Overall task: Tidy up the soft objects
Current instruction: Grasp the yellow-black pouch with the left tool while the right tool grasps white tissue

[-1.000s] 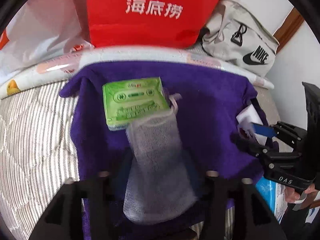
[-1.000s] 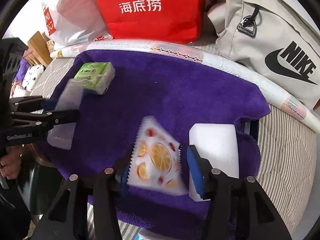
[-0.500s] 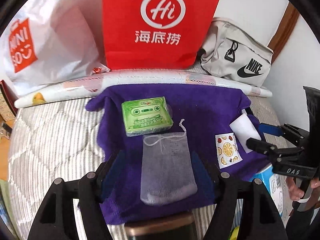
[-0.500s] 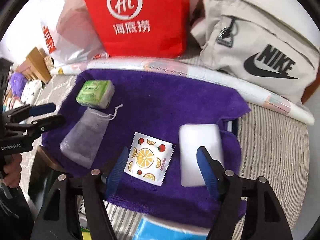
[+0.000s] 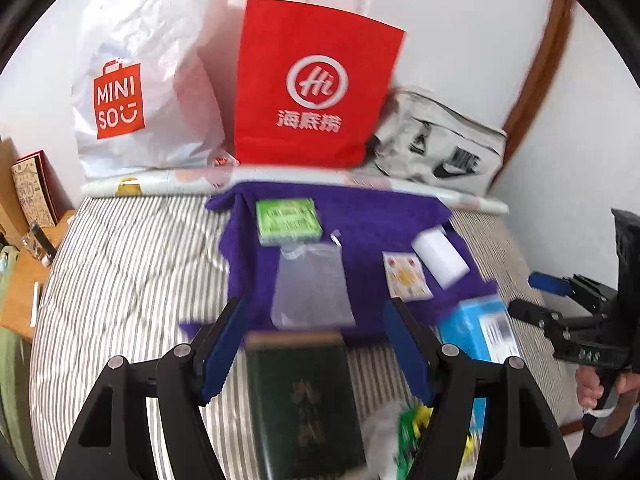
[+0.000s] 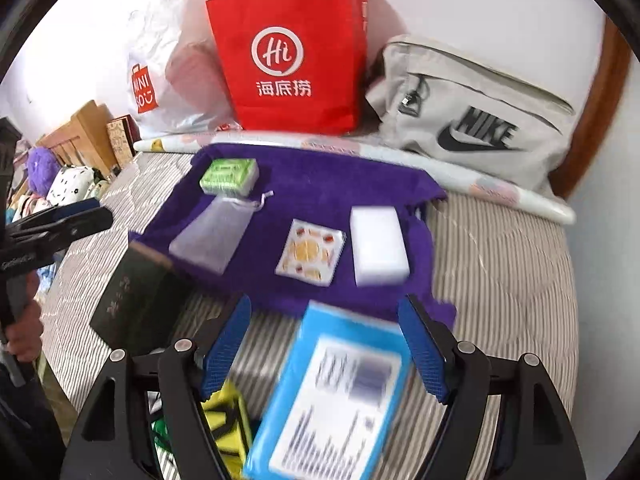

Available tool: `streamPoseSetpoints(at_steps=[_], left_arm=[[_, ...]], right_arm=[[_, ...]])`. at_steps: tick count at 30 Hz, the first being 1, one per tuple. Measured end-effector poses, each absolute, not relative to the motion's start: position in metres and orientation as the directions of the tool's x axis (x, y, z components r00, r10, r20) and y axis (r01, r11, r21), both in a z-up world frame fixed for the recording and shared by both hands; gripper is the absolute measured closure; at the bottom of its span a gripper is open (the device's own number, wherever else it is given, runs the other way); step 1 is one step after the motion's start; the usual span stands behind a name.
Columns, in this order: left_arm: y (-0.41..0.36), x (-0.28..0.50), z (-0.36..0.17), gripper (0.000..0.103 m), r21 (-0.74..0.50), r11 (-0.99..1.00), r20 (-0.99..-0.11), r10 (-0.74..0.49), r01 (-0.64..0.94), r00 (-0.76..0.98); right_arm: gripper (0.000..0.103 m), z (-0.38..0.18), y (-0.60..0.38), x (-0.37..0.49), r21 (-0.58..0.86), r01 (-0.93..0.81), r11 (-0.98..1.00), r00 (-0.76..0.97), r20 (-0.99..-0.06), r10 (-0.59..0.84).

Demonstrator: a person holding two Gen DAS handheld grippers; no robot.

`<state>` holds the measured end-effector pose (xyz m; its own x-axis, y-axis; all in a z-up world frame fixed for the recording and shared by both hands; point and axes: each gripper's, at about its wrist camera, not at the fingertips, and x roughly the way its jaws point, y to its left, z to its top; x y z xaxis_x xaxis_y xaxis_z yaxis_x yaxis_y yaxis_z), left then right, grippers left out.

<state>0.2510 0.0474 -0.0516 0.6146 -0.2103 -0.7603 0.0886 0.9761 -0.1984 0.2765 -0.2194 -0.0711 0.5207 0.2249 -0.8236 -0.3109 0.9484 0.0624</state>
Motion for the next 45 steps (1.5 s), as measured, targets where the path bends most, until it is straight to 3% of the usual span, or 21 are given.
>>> streamPoseSetpoints(at_steps=[7, 18, 27, 34, 35, 36, 45], left_arm=[[0.031, 0.193, -0.058, 0.034, -0.172, 0.976, -0.788, -0.216, 0.131, 0.577], [0.036, 0.138, -0.095, 0.034, -0.207, 0.976, -0.816, -0.211, 0.069, 0.538], [0.053, 0.121, -0.117, 0.034, -0.218, 0.975, -0.830, -0.207, 0.040, 0.517], [0.056, 0.118, -0.131, 0.034, -0.231, 0.972, -0.843, -0.222, 0.043, 0.489], [0.055, 0.118, -0.133, 0.034, -0.232, 0.972, -0.845, -0.225, 0.046, 0.485], [0.054, 0.118, -0.134, 0.034, -0.233, 0.971, -0.846, -0.227, 0.049, 0.482], [0.025, 0.114, -0.129, 0.034, -0.259, 0.955, -0.825, -0.296, 0.142, 0.481]], right_arm=[[0.027, -0.083, -0.228, 0.222, 0.130, -0.292, 0.947, 0.503, -0.822, 0.268], [0.027, -0.104, -0.215, 0.114, 0.215, -0.407, 0.888, 0.550, -0.719, 0.426], [0.059, -0.155, -0.161, 0.089, 0.162, -0.528, 0.834, 0.466, -0.765, 0.444], [0.062, -0.178, -0.144, 0.093, 0.038, -0.511, 0.859, 0.507, -0.794, 0.337], [0.066, -0.178, -0.142, 0.092, 0.015, -0.510, 0.860, 0.522, -0.790, 0.323], [0.083, -0.177, -0.141, 0.091, -0.012, -0.507, 0.862, 0.533, -0.790, 0.303], [0.082, -0.149, -0.171, 0.074, 0.097, -0.495, 0.863, 0.532, -0.751, 0.390]])
